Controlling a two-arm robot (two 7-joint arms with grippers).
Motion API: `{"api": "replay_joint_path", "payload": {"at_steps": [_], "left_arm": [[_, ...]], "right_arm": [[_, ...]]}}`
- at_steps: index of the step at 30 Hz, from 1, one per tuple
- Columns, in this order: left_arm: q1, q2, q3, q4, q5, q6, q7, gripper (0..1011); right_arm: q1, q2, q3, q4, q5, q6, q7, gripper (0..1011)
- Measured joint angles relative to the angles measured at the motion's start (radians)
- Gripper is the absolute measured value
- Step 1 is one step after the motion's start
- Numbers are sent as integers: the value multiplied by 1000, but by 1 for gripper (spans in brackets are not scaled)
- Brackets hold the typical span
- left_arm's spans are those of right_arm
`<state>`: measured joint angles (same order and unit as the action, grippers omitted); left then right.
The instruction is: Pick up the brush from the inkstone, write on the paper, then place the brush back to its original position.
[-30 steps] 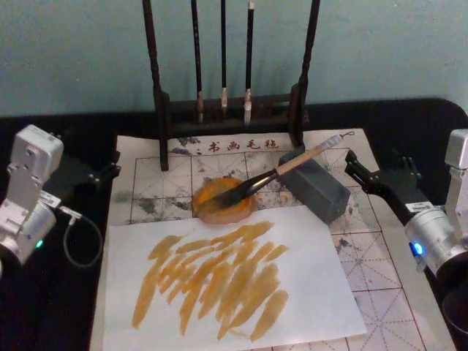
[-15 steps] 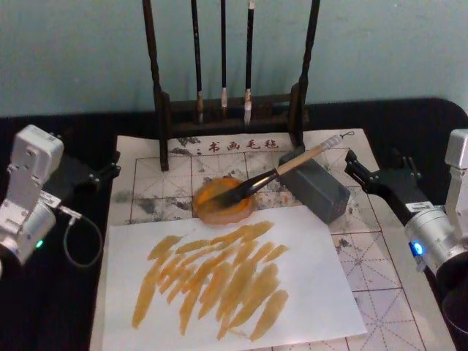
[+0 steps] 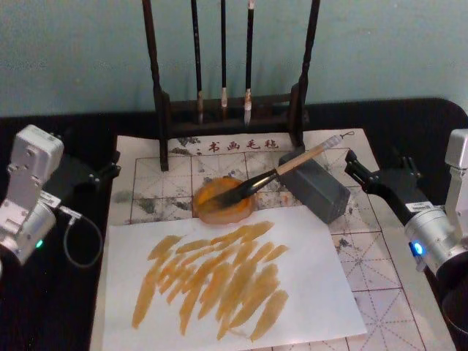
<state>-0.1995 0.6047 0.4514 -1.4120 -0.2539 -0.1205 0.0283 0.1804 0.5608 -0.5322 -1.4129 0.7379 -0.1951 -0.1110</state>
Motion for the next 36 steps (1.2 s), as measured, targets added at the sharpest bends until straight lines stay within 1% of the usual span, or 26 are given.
{"api": "replay_joint_path", "payload": {"at_steps": [36], "left_arm": [[0, 0, 0, 0, 0, 0, 0, 1001]], "right_arm": [[0, 0, 0, 0, 0, 0, 0, 1000]]}}
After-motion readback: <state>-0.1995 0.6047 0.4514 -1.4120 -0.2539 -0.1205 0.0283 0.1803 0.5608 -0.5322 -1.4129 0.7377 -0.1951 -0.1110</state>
